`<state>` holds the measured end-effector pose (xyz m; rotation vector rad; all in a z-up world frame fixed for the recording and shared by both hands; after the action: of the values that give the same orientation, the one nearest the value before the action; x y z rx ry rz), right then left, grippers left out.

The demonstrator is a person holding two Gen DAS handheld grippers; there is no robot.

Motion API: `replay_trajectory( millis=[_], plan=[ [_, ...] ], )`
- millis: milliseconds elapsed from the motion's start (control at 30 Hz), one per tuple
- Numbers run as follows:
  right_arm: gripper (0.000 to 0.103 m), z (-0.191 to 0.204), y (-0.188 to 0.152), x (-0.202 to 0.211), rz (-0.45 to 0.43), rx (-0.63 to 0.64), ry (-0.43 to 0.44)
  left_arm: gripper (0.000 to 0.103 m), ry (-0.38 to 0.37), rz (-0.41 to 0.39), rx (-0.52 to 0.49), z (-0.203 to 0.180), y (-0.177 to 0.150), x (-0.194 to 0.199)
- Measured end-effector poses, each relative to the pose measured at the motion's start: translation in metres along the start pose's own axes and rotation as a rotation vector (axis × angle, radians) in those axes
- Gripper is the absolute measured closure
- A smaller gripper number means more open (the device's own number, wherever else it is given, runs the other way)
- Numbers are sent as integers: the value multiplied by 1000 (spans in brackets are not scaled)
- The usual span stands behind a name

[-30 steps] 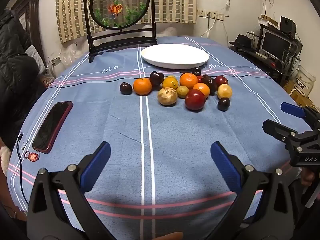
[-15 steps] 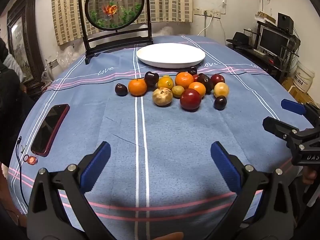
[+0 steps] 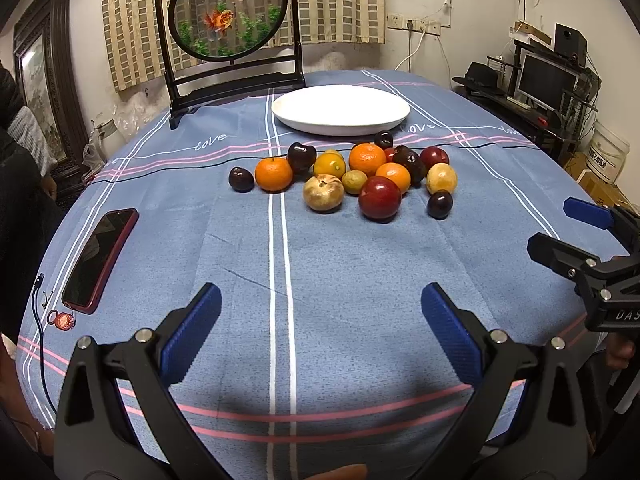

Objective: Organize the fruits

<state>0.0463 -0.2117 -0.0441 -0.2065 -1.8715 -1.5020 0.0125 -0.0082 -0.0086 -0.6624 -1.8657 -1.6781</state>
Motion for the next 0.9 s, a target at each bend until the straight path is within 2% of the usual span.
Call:
replay_trajectory(
  millis=[900],
  plan=[
    [1,3,0,-1,-1,5,2,2,0,0,5,3,0,0]
  ],
)
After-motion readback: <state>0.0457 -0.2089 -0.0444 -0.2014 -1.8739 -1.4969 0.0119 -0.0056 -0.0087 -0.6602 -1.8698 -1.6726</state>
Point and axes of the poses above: each gripper's, at about its wrist camera, not at the fingertips, and x roughly against the way its jaws point, z to its left, y to its top, the point moved 1 cm from there along -x, roughly the way its jaws point, and after that the axes turned 10 degrees about x, right-handed, at the moved point
